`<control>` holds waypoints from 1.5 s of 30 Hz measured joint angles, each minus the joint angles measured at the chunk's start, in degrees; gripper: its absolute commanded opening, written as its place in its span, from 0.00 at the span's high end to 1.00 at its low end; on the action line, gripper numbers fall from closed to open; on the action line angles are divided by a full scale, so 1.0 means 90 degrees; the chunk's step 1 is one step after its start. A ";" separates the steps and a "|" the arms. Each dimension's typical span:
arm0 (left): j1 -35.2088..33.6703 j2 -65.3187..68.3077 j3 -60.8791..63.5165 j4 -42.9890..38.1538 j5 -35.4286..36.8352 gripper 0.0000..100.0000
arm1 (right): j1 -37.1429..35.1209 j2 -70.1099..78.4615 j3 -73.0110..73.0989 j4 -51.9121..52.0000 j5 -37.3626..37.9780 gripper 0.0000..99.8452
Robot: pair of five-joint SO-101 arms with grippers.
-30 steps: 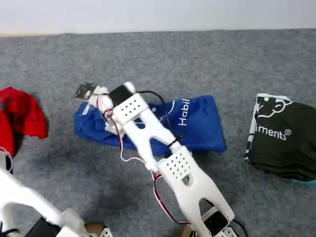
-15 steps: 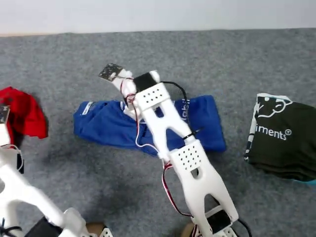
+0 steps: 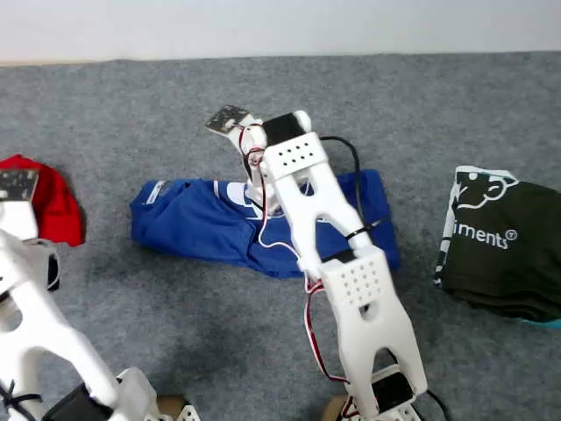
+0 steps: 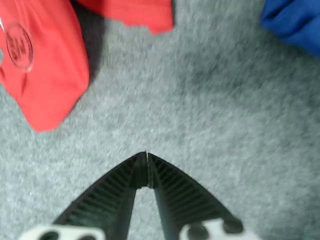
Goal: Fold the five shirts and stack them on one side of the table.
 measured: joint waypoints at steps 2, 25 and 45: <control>0.0274 0.0000 -0.0078 0.0000 0.0137 0.99 | 0.0000 -0.0303 0.0694 0.0000 -0.0127 0.99; 0.1534 0.0000 -0.0215 -0.0264 0.0527 0.99 | 0.0772 -0.1475 0.2256 -0.0371 -0.0283 0.99; -0.0215 0.0000 -0.0303 -0.0264 0.0967 0.99 | -0.1192 -0.0156 0.2237 -0.4269 -0.0205 0.99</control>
